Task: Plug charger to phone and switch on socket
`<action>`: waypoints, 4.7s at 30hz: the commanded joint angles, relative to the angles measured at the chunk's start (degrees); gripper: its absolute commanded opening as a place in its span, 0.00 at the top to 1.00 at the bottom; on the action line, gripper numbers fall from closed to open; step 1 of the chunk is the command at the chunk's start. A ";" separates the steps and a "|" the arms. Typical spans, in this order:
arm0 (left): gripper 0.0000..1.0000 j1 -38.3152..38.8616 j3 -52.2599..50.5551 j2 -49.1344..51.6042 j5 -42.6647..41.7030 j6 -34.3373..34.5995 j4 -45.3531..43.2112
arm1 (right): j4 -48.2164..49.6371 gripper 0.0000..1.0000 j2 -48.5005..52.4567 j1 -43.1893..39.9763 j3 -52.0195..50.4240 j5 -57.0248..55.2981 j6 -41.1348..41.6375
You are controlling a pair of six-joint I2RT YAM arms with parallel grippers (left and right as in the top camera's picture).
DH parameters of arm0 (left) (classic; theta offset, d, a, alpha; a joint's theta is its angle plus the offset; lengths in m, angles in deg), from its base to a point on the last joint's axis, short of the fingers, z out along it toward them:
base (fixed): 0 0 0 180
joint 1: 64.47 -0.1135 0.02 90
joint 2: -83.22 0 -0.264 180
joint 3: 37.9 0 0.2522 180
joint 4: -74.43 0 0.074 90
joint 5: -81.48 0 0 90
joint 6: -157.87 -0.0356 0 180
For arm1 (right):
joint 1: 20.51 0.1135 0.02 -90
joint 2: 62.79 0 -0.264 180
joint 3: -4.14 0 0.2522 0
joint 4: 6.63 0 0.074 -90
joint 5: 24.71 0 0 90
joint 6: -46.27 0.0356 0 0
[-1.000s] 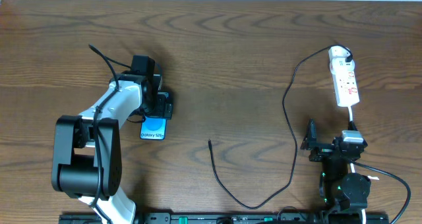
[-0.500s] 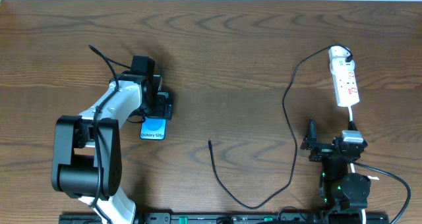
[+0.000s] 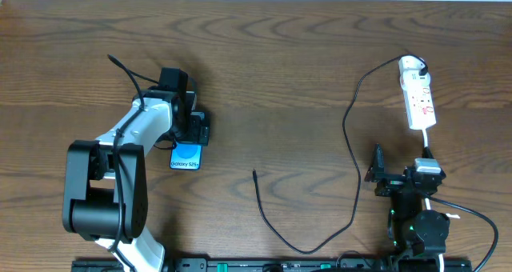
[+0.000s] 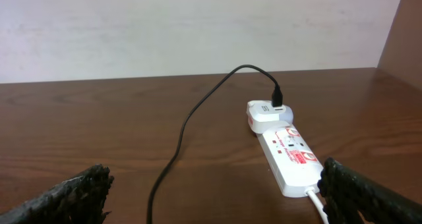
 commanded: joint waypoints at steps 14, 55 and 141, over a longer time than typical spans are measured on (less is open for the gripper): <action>0.01 -0.17 -2.05 2.10 1.55 0.70 1.31 | -0.07 0.01 -0.33 0.42 -0.13 -0.66 0.74; 0.08 -0.17 -2.05 2.10 1.55 -0.42 2.16 | -0.07 0.01 -0.33 0.44 -0.13 -0.66 0.74; 0.27 -0.17 -3.43 2.10 3.26 -0.61 1.03 | -0.07 0.01 -0.33 0.44 -0.13 -0.66 0.76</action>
